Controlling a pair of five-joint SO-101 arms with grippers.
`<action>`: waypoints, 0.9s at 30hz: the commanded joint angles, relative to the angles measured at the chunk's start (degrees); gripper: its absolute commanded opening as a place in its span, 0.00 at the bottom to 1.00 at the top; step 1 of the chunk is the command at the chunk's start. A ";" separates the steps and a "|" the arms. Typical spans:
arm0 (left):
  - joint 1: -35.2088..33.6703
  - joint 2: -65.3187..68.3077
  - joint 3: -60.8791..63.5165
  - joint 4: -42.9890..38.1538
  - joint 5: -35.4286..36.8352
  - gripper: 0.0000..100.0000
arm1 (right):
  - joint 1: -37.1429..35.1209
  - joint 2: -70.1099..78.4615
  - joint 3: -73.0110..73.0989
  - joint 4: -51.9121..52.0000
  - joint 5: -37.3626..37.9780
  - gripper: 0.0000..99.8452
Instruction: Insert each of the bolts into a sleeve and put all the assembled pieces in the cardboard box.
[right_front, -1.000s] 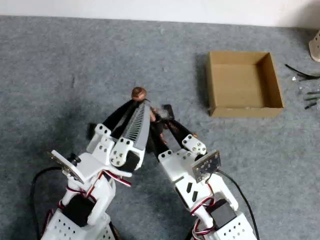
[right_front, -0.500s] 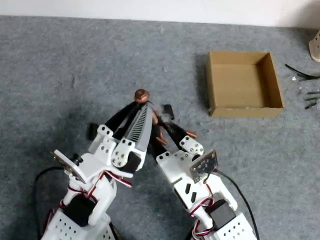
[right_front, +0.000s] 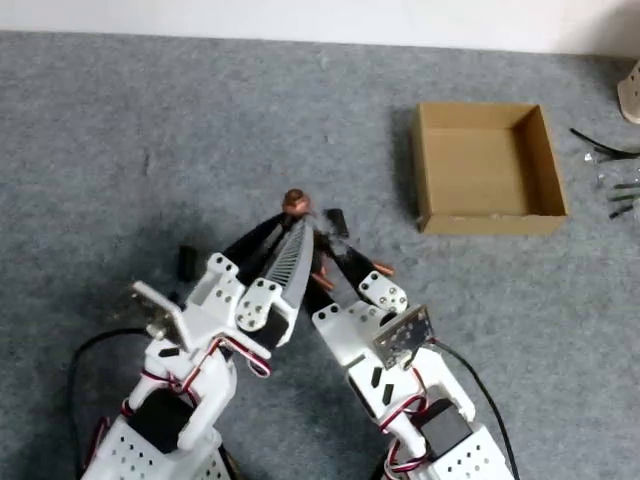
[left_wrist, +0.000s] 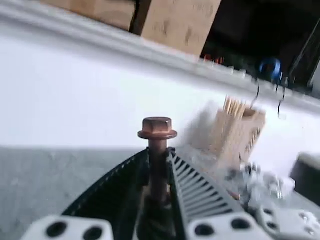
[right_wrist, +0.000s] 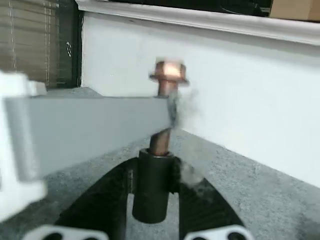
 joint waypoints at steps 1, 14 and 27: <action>-0.48 -0.84 -5.32 8.09 0.26 0.00 | -0.57 -1.27 6.55 -0.48 1.85 0.00; -0.84 -0.92 -6.64 12.84 -0.35 0.00 | -0.57 -1.27 6.55 -0.48 1.93 0.00; -0.84 -0.92 -1.27 1.76 -10.64 0.00 | -0.57 -1.27 6.55 -0.40 1.93 0.00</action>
